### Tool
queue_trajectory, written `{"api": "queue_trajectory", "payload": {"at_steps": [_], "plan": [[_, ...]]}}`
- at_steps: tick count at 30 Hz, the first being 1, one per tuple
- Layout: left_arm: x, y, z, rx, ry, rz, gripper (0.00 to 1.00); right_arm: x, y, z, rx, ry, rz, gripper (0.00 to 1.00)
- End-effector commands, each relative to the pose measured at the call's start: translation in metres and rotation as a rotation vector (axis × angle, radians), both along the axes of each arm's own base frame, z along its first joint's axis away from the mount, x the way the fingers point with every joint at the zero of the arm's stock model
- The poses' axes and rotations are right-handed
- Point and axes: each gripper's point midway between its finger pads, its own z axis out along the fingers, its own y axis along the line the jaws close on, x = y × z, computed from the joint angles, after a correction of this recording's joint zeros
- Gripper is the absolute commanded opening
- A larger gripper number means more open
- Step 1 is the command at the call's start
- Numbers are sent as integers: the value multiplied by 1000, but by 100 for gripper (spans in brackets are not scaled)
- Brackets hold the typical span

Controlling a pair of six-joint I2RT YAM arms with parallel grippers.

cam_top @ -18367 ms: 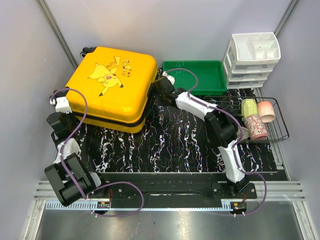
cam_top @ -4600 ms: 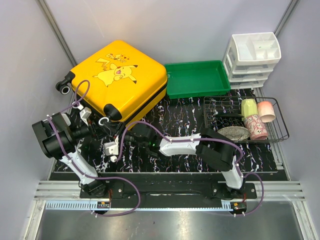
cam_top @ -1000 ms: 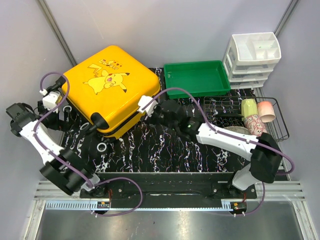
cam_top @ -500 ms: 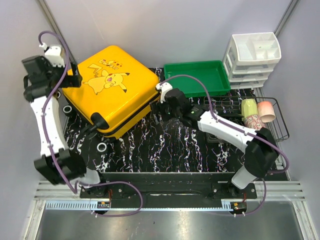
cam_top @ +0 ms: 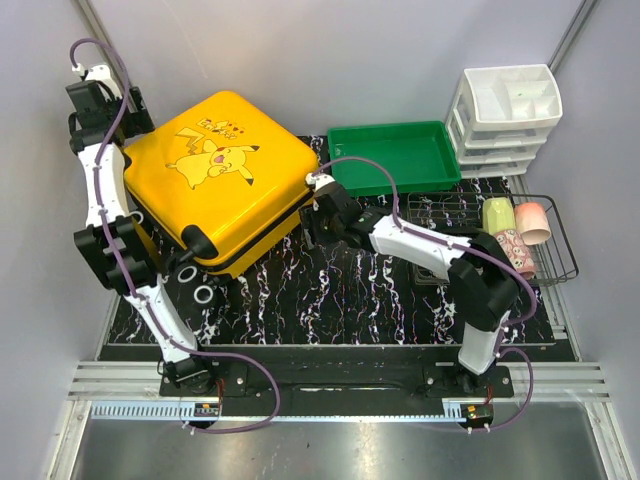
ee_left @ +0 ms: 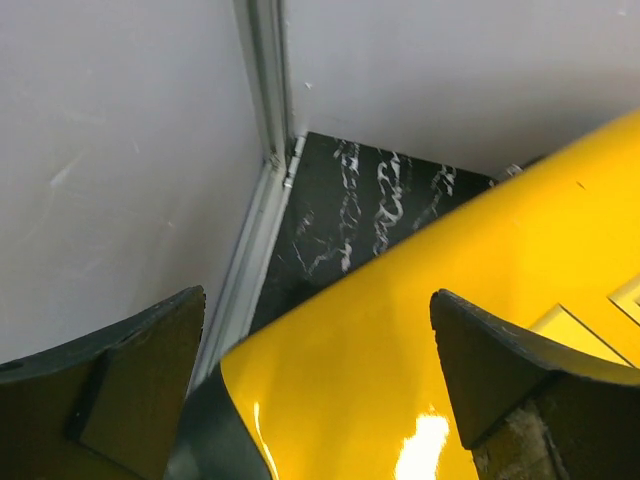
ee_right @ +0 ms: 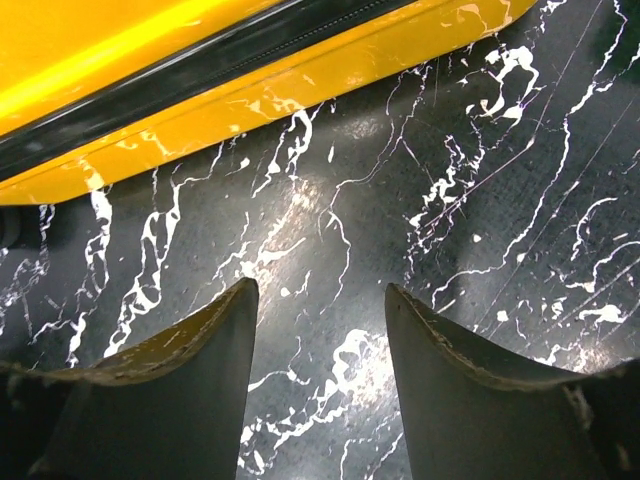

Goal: Open, take out, and arrange the luggage

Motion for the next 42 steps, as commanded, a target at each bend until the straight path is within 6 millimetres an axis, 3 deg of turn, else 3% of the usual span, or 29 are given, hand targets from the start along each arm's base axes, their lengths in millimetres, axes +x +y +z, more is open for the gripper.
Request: {"api": "queue_trajectory", "payload": {"at_steps": [1,7,15,20,27,34,37,42], "plan": [[33,37,40,119,-192,147,99,24,13,18,34,-74,-52,61],[65,55,26,276,-198,207,99,29,17,14,37,-72,-63,61],[103,41,-4,697,-106,193,99,31,14,-7,21,-35,-118,60],[101,46,-27,833,12,168,99,48,16,-13,-8,-65,-163,46],[84,54,-67,939,152,109,99,64,26,-6,-1,-113,-159,43],[106,56,-86,1022,228,43,98,63,25,-10,0,-105,-166,42],[97,40,-88,926,215,-30,92,69,21,-10,-15,-126,-186,40],[43,11,-94,785,241,-103,77,89,14,-12,-59,-181,-210,34]]}}
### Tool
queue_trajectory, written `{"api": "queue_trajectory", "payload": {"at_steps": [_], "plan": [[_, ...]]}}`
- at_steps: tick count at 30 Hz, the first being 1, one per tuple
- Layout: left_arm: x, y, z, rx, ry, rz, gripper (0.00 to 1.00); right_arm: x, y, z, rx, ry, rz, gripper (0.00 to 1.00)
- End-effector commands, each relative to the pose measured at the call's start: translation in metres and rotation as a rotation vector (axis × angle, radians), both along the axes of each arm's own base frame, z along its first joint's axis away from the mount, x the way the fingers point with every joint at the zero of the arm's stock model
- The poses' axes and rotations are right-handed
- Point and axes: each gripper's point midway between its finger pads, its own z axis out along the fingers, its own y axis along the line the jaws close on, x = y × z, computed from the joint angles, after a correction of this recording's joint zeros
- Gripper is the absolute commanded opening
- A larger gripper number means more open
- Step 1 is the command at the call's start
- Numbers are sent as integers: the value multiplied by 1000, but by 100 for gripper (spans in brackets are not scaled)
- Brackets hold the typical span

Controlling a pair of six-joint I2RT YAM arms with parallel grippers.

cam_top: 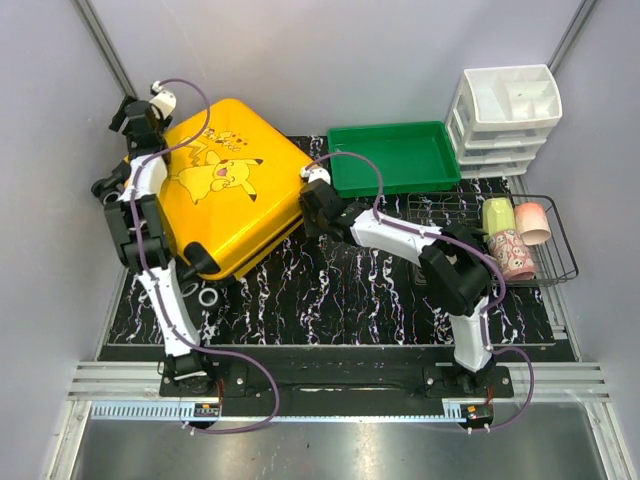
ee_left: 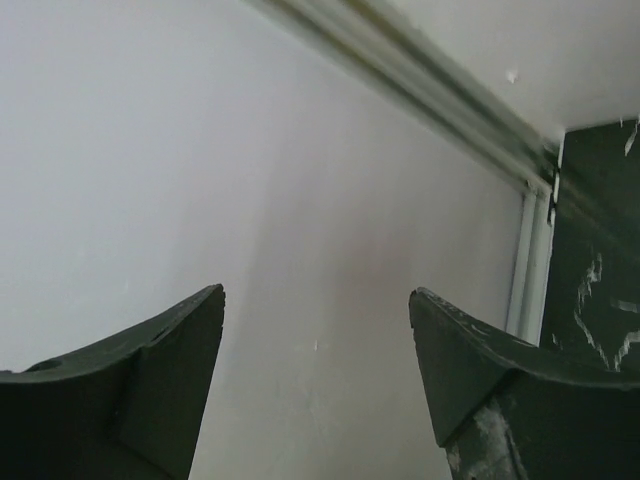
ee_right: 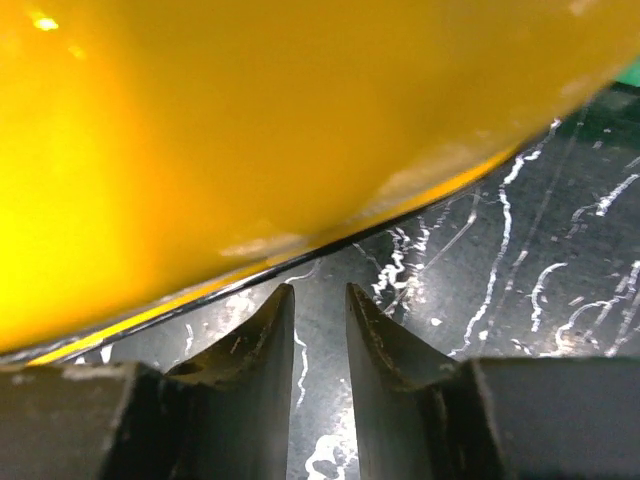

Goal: Open, take out, and arrange the luggage

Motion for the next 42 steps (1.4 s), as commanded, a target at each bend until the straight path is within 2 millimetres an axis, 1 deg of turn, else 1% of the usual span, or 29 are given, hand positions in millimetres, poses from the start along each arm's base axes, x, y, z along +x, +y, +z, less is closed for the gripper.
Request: {"api": "queue_trajectory", "payload": {"at_steps": [1,2,4,5,7,9,12,15,17,18,19,21,22,24,25,26,27,28,29,31,32,33,35,36,37,38,39,40,42], "plan": [[-53,-45,-26,-177,153,-77,75,41,0,19,-8,-131,-53,33],[-71,-52,-32,-198,188,-81,74,46,-1,21,-13,-144,-58,32],[-86,-59,-39,-246,209,-89,72,60,-1,24,-18,-178,-62,28],[-100,-64,-49,-264,252,-93,70,69,-5,27,-13,-189,-75,27],[-110,-68,-56,-280,271,-83,67,87,-3,32,-6,-227,-82,24],[-122,-68,-62,-313,305,-50,66,105,-6,38,-12,-264,-89,22],[-136,-73,-65,-373,344,-21,68,134,-2,47,-2,-323,-86,21],[-150,-87,-61,-482,366,-12,73,154,14,51,24,-354,-32,20],[-162,-99,-57,-544,383,-24,76,166,27,60,42,-391,-6,20],[-165,-110,-57,-597,381,-49,76,170,29,65,40,-411,3,20],[-169,-114,-56,-624,384,-50,76,175,33,78,55,-439,11,20],[-184,-126,-54,-696,399,-40,76,177,36,93,59,-471,33,22],[-190,-127,-54,-709,403,-29,77,178,36,112,79,-500,42,25],[-204,-133,-54,-756,398,-18,79,175,33,132,68,-535,62,33],[-210,-130,-54,-763,389,1,79,168,28,150,75,-549,70,39],[-215,-127,-50,-763,374,15,81,162,25,159,77,-550,73,51],[-218,-124,-49,-772,363,29,82,155,22,165,72,-548,86,57],[-224,-113,-46,-769,345,69,84,140,15,178,80,-545,108,62],[-228,-107,-41,-774,324,88,85,132,10,184,80,-541,118,70],[-234,-94,-35,-801,291,117,91,106,-3,193,70,-516,150,78],[-238,-90,-28,-802,271,126,92,99,-8,195,64,-506,158,80],[-239,-89,-24,-821,260,109,93,89,-15,189,43,-469,165,82],[-243,-90,-17,-820,247,91,96,63,-28,195,41,-433,195,84],[-244,-91,-15,-822,242,84,97,50,-33,188,29,-383,213,90],[-246,-93,-10,-820,234,69,98,30,-37,192,52,-357,253,92],[-247,-94,-8,-822,235,63,99,18,-40,189,64,-318,270,95],[-248,-96,-7,-825,234,58,99,-5,-41,171,74,-218,306,99],[-248,-97,-1,-826,221,49,99,-25,-41,179,87,-203,330,100],[-250,-100,3,-835,209,40,99,-58,-43,165,60,-108,347,100]]}}
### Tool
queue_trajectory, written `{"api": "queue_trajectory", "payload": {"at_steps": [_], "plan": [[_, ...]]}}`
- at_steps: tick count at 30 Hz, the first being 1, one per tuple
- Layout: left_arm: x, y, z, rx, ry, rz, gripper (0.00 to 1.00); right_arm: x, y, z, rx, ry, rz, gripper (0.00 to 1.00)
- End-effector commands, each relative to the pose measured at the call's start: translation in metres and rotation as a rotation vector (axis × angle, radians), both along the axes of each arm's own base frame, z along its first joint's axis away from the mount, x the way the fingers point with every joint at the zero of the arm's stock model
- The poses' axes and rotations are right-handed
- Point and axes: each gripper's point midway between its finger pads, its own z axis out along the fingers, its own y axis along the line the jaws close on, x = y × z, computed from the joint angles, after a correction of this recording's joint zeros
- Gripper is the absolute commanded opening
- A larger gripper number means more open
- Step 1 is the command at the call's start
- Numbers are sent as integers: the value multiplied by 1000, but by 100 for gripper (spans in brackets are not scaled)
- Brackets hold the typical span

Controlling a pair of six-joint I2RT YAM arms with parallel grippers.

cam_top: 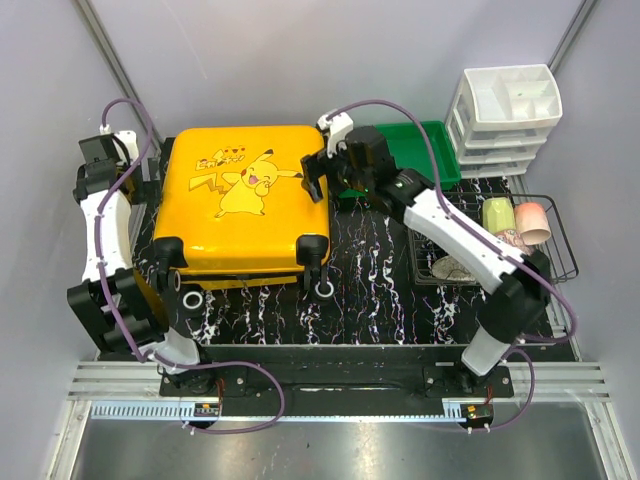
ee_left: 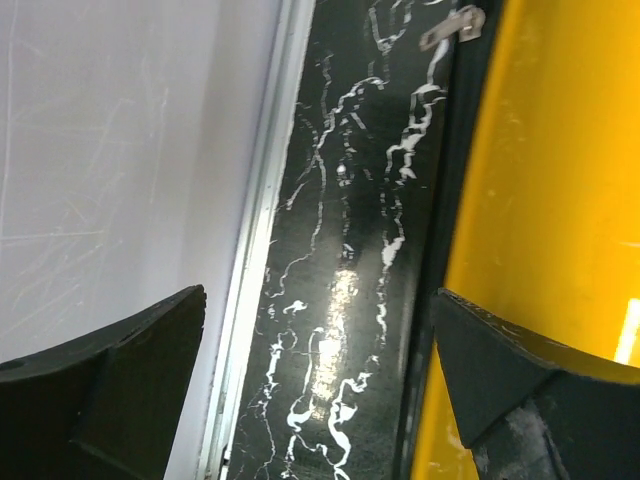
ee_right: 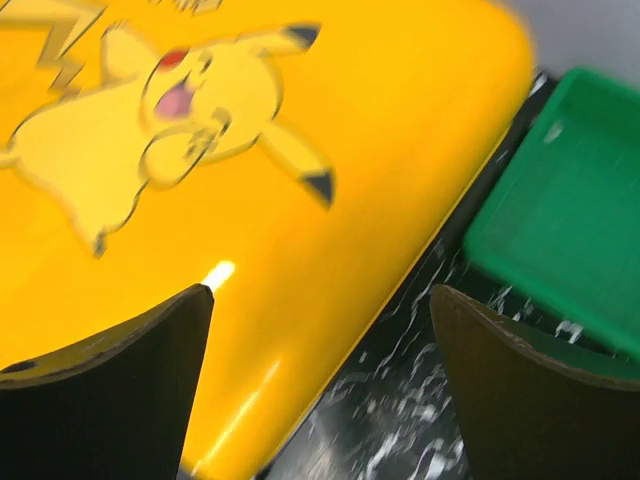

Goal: Open, take out, and arrange the luggage

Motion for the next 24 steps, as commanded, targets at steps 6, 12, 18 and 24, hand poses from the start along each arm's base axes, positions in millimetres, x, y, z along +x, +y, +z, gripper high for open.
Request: {"api": "queue_trajectory", "payload": {"at_steps": [6,12,18,24], "plan": [[-5,-36,24,-115,-93,-62,99,-158,6,-69,-165,330,188,100],[-19,-44,29,-125,-125,-60,99,-180,7,-110,-242,408,160,98],[-35,-46,31,-85,-159,-63,99,-172,-1,-134,-327,396,22,98],[-41,-47,31,-100,-173,-58,99,-185,8,-147,-329,454,28,83]]}}
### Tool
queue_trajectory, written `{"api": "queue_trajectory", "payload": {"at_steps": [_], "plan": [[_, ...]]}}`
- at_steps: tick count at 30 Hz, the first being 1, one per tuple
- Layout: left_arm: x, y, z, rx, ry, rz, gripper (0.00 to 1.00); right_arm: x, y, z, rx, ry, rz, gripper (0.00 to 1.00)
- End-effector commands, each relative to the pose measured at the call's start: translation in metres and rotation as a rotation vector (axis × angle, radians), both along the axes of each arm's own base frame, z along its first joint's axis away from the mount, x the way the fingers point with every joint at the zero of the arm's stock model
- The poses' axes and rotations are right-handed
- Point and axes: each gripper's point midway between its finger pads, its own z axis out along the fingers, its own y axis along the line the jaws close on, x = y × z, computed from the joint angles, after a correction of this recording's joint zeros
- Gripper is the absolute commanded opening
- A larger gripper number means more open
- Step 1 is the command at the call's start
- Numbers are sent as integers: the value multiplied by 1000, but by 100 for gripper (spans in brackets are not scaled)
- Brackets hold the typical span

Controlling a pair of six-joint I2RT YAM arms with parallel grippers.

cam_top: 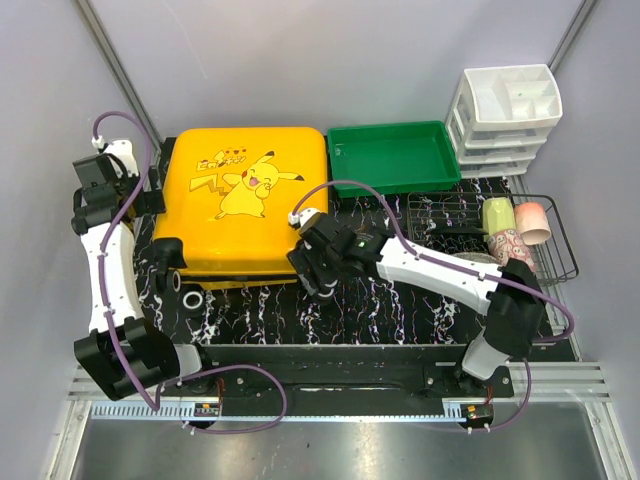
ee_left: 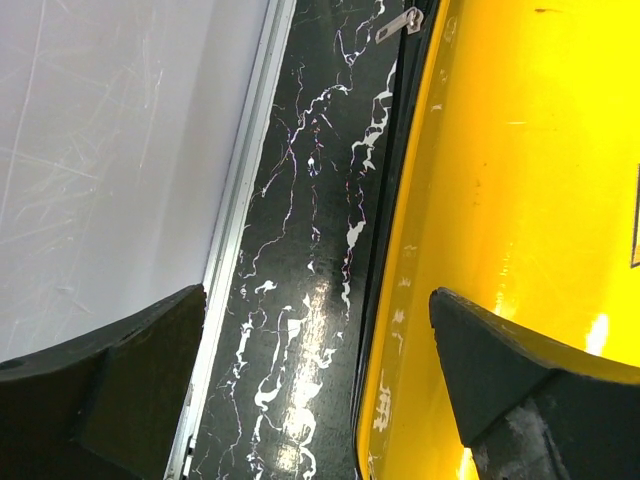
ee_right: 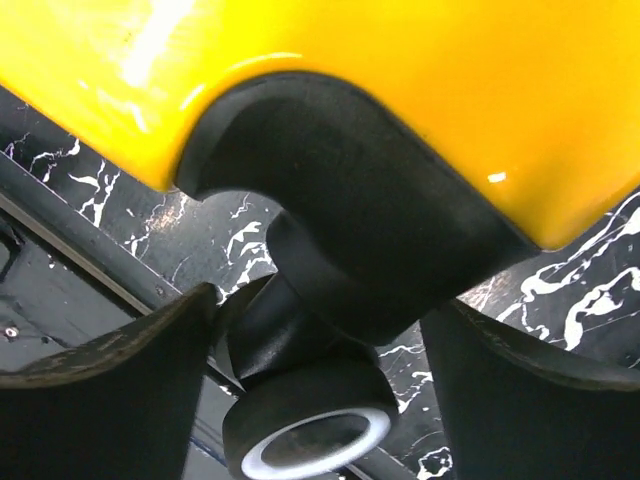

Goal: Open, take out, and arrange the luggage

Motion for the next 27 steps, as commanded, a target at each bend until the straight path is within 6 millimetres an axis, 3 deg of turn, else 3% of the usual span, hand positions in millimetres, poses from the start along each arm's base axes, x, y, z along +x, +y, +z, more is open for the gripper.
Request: {"api": "queue_trajectory", "payload": {"at_steps": [1,4,5,6,8,12,17,21,25,27], "plan": [[-1,-12,-2,-60,-19,-40,99,5,-2,-3,-29,-35,-54,62],[-4,-9,-9,-104,-2,-36,99,44,-17,8,-77,-143,-90,17],[-5,-8,-11,-124,5,-29,99,67,-30,12,-87,-160,-114,0],[-7,-4,-12,-158,0,-29,99,84,-30,25,-60,-188,-123,0],[-6,-1,-14,-199,1,-38,99,117,-43,31,-90,-245,-123,0],[-3,-5,-7,-261,-30,-132,99,160,-31,61,-52,-378,-33,0],[0,-15,11,-199,-72,-282,99,183,-1,85,-46,-562,188,0],[1,-18,18,-176,-82,-332,99,193,31,120,26,-733,349,0],[1,-15,23,-172,-96,-331,99,205,36,156,17,-841,357,0],[3,-12,30,-169,-115,-324,99,212,29,180,9,-891,305,0]]}}
